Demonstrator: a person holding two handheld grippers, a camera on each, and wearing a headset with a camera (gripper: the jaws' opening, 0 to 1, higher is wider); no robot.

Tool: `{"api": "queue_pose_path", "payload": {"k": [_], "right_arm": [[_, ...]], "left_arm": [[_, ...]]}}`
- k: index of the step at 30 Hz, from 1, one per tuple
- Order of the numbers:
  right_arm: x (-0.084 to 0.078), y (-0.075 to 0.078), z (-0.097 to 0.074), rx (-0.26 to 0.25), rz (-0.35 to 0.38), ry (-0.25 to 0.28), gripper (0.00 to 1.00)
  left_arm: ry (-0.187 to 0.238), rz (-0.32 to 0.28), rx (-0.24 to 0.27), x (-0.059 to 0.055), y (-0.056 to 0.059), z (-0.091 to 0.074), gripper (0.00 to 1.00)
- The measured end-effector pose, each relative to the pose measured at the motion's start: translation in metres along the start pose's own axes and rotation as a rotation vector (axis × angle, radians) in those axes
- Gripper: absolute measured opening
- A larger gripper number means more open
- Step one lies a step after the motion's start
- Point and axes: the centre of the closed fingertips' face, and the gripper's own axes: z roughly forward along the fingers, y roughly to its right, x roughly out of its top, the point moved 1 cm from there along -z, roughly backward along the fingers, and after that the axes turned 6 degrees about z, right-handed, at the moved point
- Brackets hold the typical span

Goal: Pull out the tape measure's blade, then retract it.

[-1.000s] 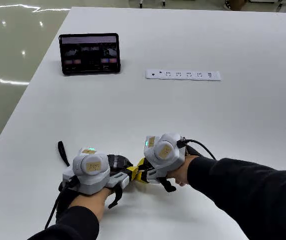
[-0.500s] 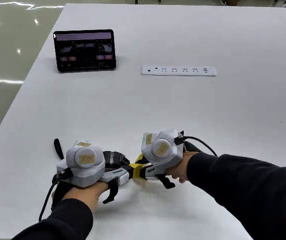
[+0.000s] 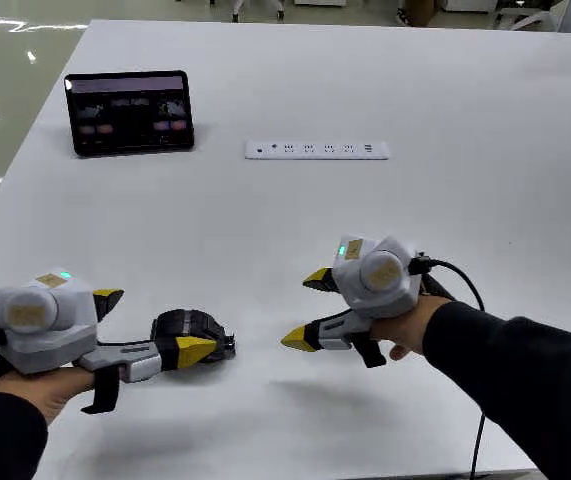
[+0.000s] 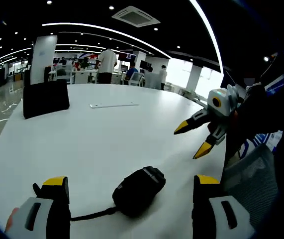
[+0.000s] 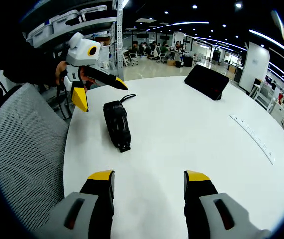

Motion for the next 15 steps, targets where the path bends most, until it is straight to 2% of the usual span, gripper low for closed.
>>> {"api": "queue_pose_path", "payload": {"k": [2,3,4,6,9,10,11,12,13,14,15], "right_arm": [[-0.006,0.002,-0.014,-0.027,0.014,0.012,0.53],[-0.011,0.004,-0.026,-0.047,0.028,0.021,0.55],[-0.015,0.005,-0.033,-0.062,0.039,0.027,0.56],[-0.023,0.007,-0.052,-0.096,0.060,0.046,0.57],[-0.037,0.008,-0.076,-0.135,0.087,0.053,0.61],[-0.043,0.009,-0.084,-0.149,0.093,0.052,0.62],[-0.045,0.010,-0.087,-0.156,0.093,0.053,0.64],[-0.050,0.013,-0.095,-0.187,0.091,0.057,0.68],[-0.056,0.018,-0.103,-0.216,0.088,0.061,0.71],[-0.059,0.019,-0.108,-0.227,0.092,0.064,0.73],[-0.065,0.021,-0.115,-0.241,0.098,0.061,0.74]], "left_arm": [[0.003,0.005,-0.010,0.000,0.000,-0.009,1.00],[0.035,-0.012,-0.054,0.005,0.005,-0.016,1.00],[0.034,-0.017,-0.054,0.005,0.004,-0.021,1.00],[0.010,0.036,-0.017,0.000,-0.005,-0.031,1.00],[0.000,0.034,-0.014,-0.004,-0.010,-0.042,1.00],[-0.002,0.046,-0.002,-0.007,-0.015,-0.047,1.00],[-0.003,0.051,0.001,-0.008,-0.016,-0.048,1.00],[-0.011,0.067,0.019,-0.012,-0.021,-0.052,1.00],[-0.026,0.130,0.073,-0.017,-0.033,-0.057,1.00],[-0.055,0.162,0.094,-0.026,-0.038,-0.059,1.00],[-0.096,0.151,0.074,-0.038,-0.038,-0.062,1.00]]}}
